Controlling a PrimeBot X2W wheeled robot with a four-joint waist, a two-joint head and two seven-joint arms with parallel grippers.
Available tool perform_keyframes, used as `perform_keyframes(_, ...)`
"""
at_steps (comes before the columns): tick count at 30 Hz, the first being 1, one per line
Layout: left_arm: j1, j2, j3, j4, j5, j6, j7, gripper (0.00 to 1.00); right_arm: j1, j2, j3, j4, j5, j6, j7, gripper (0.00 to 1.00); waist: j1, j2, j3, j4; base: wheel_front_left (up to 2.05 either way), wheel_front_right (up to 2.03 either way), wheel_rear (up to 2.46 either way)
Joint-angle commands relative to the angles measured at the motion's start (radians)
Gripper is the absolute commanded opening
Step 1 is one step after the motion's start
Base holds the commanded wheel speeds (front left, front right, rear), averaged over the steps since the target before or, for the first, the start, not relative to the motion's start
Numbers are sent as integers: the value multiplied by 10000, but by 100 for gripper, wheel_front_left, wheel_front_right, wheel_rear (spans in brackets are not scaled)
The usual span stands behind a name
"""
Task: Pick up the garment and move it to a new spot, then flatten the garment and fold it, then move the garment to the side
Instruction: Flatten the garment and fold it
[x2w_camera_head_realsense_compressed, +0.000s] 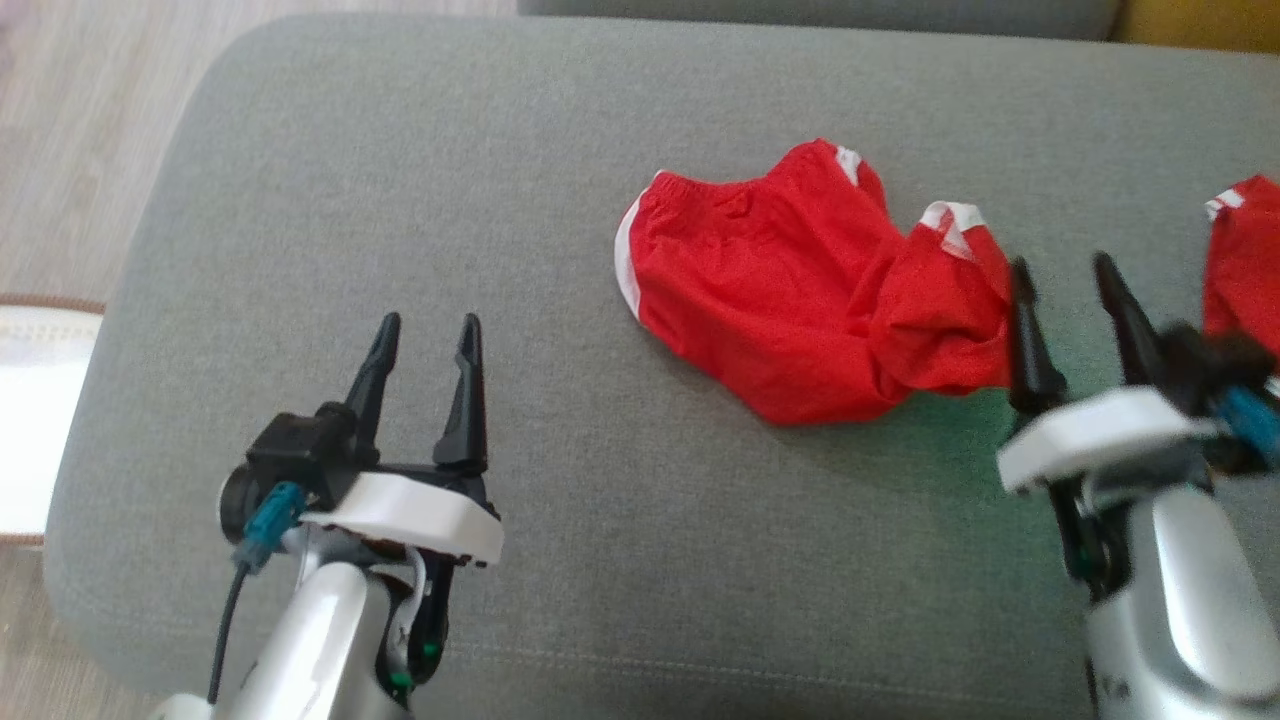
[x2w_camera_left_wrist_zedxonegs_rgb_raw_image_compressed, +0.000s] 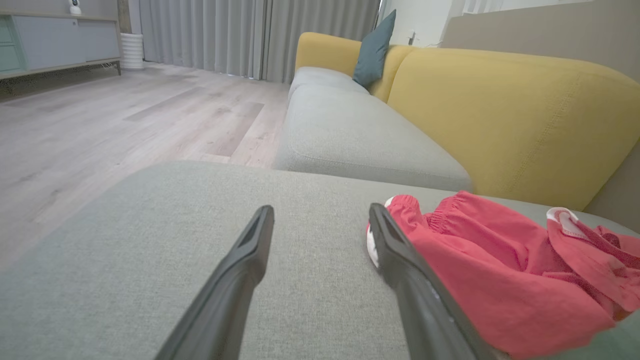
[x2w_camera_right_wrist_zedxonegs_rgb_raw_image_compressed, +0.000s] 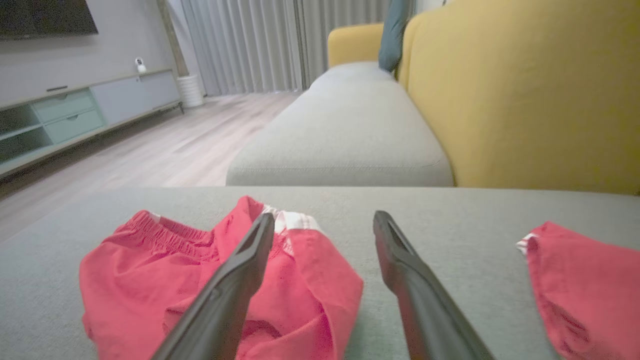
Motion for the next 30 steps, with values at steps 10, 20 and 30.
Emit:
perform_keyframes(10, -697, -359, 485, 87, 333, -512, -122, 100, -2515, -902, 547, 1655, -6, 65, 2348, 100, 0, 0, 794, 602, 0, 0, 0)
perform_keyframes(20, -757, -433, 632, 204, 426, -649, -122, 100, -3164, -1593, 1464, 2800, 731, 65, 3137, 100, 0, 0, 1007, 855, 0, 0, 0)
perform_keyframes(30, -704, -442, 532, 198, 355, -590, -122, 100, -2802, -1718, 2157, 2197, 1428, 65, 3259, 100, 0, 0, 903, 757, 0, 0, 0)
